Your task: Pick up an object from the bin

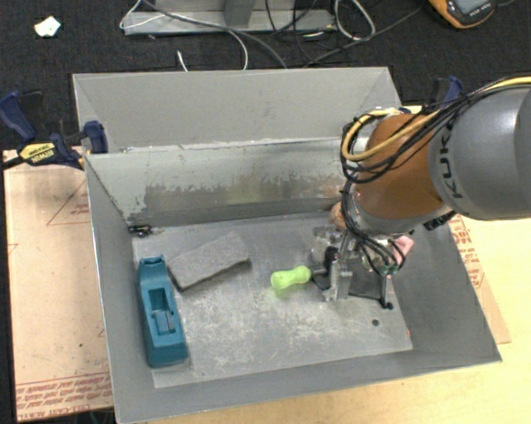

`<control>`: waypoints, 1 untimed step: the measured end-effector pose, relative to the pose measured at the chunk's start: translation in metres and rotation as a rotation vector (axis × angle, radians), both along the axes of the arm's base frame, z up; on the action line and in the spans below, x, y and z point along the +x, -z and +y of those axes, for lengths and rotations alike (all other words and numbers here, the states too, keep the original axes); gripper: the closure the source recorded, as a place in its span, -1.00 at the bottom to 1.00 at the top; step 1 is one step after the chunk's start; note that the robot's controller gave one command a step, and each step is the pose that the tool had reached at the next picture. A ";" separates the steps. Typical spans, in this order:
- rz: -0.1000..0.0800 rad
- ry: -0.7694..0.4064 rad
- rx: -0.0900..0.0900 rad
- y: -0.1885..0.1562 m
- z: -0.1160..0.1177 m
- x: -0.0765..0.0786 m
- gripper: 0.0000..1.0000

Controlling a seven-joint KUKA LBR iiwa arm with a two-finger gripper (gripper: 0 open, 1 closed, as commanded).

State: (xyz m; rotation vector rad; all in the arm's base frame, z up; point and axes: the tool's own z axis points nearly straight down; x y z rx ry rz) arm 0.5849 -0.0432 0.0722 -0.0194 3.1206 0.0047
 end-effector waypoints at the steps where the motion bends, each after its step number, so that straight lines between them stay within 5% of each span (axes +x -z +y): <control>1: 0.000 0.000 0.000 0.000 0.000 0.000 1.00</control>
Offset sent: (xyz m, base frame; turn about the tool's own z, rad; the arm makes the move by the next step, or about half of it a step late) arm 0.0000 0.0000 0.0000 0.0000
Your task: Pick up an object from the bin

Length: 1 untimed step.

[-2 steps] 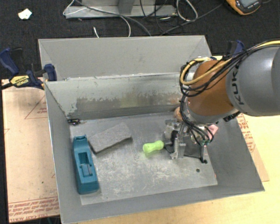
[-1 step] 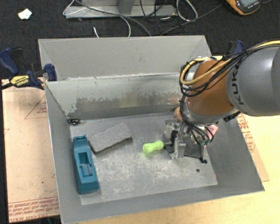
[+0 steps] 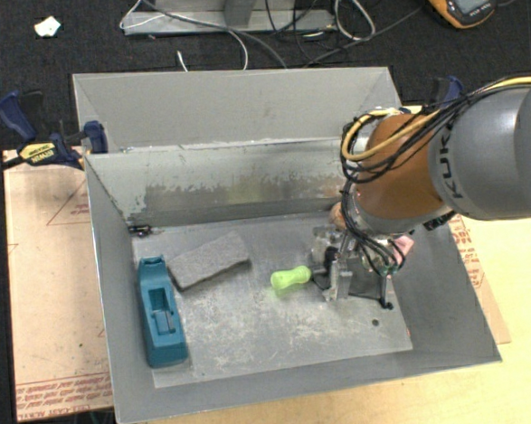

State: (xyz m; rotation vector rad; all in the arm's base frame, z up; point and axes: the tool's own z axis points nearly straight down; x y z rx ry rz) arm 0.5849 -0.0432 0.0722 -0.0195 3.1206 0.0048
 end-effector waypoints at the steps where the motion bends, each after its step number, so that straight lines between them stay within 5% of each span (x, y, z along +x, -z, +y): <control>1: 0.000 0.000 0.000 0.000 0.000 0.000 1.00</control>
Offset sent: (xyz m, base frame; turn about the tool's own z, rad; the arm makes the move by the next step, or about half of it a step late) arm 0.0000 0.0000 0.0000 0.0000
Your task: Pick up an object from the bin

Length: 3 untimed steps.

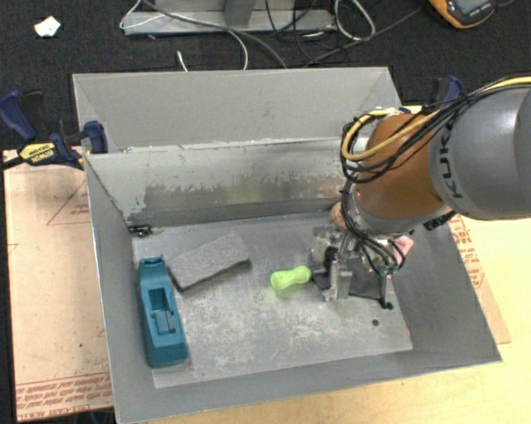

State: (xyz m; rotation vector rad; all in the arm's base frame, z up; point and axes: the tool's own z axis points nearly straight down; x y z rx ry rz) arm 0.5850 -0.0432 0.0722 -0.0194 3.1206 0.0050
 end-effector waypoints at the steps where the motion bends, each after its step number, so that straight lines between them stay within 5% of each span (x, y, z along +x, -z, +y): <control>1: 0.000 0.000 0.000 0.000 0.000 0.000 1.00; 3: 0.000 0.000 0.000 0.000 0.000 0.000 1.00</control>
Offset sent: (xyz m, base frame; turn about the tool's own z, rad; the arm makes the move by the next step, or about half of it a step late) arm 0.0000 0.0000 0.0000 0.0000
